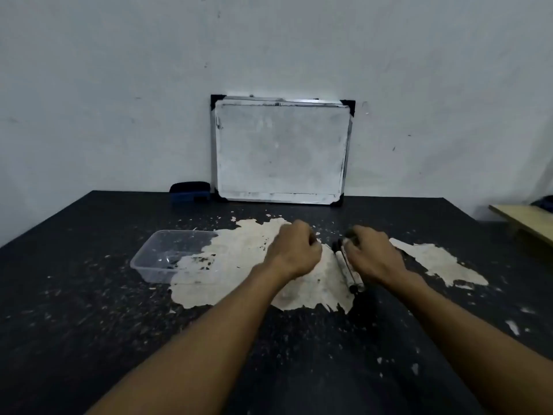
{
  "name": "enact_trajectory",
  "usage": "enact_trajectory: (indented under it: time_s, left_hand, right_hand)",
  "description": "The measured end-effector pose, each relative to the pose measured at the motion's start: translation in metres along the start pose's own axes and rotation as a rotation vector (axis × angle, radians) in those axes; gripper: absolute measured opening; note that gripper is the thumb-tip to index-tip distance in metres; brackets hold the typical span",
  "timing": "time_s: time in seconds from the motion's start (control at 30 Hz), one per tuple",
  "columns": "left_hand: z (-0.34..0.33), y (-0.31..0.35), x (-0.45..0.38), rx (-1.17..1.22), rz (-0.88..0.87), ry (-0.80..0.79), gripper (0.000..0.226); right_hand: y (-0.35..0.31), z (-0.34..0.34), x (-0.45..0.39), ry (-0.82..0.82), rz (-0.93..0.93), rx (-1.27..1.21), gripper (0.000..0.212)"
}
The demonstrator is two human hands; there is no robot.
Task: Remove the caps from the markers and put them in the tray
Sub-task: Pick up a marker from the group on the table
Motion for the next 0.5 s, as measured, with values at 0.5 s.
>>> enact_trajectory:
  time_s: [0.5]
  left_hand:
    - [-0.081, 0.026, -0.014, -0.037, 0.256, -0.138, 0.021]
  right_hand:
    - [0.058, -0.019, -0.003, 0.118, -0.156, -0.336, 0.025]
Point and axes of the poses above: each hand's wrist, its own x-axis away from the middle knuckle, its own z-axis out of the back of the hand, y = z × x, the point moved 2 cm from there along -x, towards the middle knuckle, and after that the axes turned 14 degrees about -x, right-handed, at the moved point
